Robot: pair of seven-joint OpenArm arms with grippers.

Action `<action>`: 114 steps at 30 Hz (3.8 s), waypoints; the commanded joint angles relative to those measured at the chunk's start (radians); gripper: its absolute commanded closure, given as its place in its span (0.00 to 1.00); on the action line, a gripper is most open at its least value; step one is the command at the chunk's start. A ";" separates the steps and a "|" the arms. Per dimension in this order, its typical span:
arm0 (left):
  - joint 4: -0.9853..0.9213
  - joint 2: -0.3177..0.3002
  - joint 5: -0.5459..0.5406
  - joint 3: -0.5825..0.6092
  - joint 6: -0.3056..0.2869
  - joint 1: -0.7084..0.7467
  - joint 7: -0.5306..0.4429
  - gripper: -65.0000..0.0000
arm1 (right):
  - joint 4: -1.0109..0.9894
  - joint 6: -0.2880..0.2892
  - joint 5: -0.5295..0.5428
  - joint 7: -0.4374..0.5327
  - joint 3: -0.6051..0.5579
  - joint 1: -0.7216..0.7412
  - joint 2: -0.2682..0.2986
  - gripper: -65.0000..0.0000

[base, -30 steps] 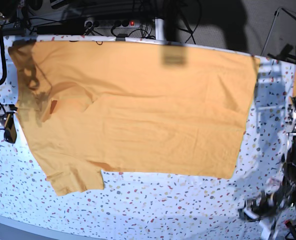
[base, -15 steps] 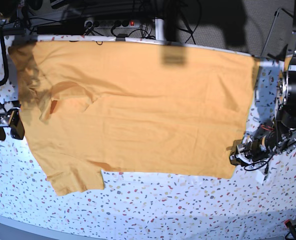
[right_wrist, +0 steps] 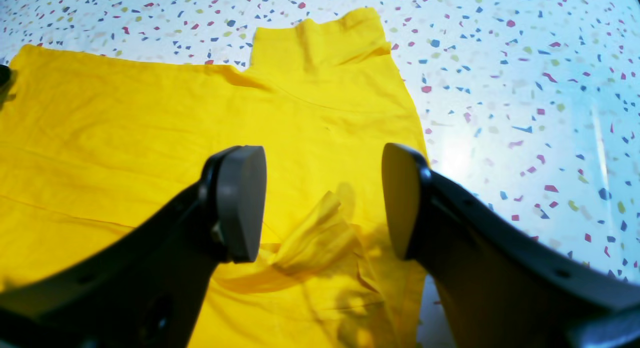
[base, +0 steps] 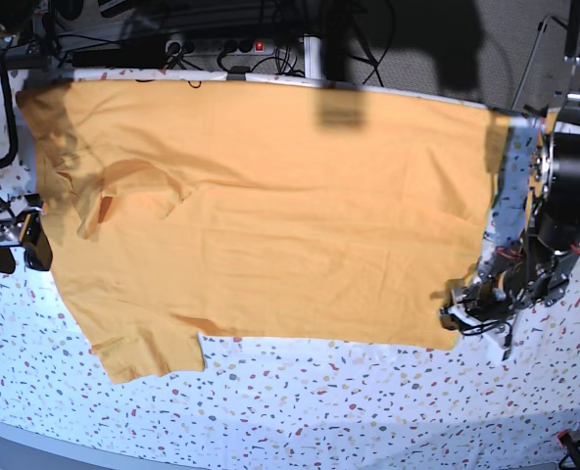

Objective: Fold the T-shirt properly
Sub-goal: 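Grasp the shirt's side edges near the hem with both grippers, then lift the hem edge and fold it over toward the collar with both grippers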

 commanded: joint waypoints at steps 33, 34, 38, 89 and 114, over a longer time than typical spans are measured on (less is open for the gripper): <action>0.029 0.033 0.026 -0.001 -0.011 -0.032 -0.116 1.00 | -0.001 0.017 -0.154 0.147 0.005 0.035 0.021 0.45; 0.029 0.034 0.026 -0.001 -0.011 -0.032 -0.116 1.00 | -0.023 0.017 -0.175 0.153 0.005 0.053 0.021 0.45; 0.029 0.035 0.026 -0.001 -0.011 -0.032 -0.108 1.00 | -0.192 0.018 -0.208 0.153 0.005 0.163 0.022 0.45; 0.029 0.035 0.022 -0.001 -0.011 -0.032 -0.098 1.00 | -1.455 -0.146 -0.808 0.568 -0.459 0.725 0.027 0.46; 0.080 0.035 0.022 -0.001 -0.011 -0.036 -0.002 1.00 | -1.268 0.051 -0.687 0.458 -0.459 0.735 0.028 1.00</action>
